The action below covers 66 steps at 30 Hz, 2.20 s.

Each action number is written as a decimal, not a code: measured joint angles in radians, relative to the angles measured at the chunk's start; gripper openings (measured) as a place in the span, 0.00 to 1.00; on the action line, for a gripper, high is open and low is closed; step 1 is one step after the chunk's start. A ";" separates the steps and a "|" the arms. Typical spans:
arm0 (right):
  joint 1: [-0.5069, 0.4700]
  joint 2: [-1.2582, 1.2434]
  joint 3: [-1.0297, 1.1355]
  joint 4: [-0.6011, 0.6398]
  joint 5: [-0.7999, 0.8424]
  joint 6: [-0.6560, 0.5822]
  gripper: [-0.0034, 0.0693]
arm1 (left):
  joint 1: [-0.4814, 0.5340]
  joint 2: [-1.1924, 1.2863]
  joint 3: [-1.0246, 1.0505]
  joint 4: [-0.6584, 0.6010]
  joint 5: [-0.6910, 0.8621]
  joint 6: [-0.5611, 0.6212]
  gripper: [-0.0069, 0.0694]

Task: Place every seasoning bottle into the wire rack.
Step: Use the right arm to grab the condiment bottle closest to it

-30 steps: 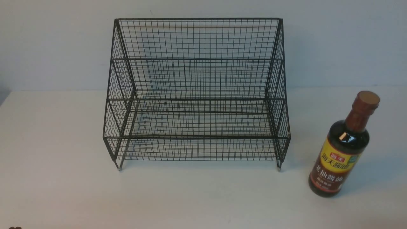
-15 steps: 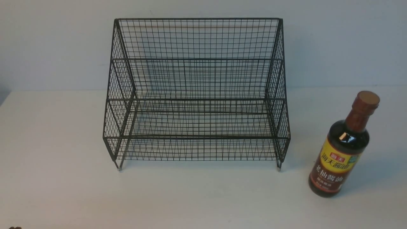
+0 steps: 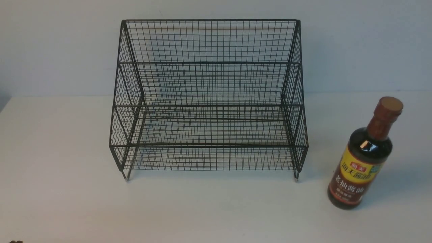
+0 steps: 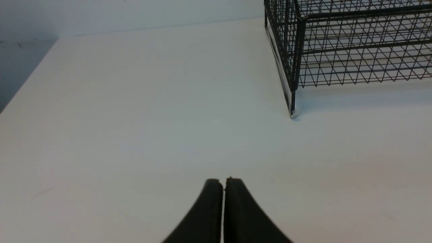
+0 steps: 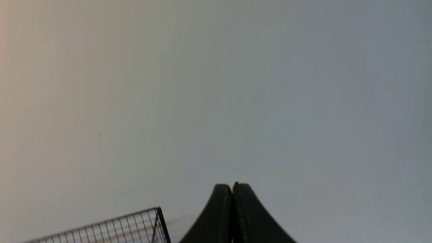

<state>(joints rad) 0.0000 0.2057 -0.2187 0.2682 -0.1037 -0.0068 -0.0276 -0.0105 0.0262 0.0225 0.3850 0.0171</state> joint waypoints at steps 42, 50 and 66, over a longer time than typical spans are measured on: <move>0.000 0.967 -0.118 -0.574 -0.722 0.305 0.99 | 0.000 0.000 0.000 0.000 0.000 0.000 0.08; 0.005 1.060 -0.144 -0.660 -0.748 0.303 1.00 | 0.000 0.000 0.000 0.000 0.000 0.000 0.08; 0.005 1.245 -0.146 -0.678 -0.832 0.318 0.73 | 0.000 0.000 0.000 0.000 0.000 0.000 0.08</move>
<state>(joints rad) 0.0048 1.4511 -0.3651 -0.4102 -0.9352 0.3111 -0.0276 -0.0105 0.0262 0.0225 0.3850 0.0171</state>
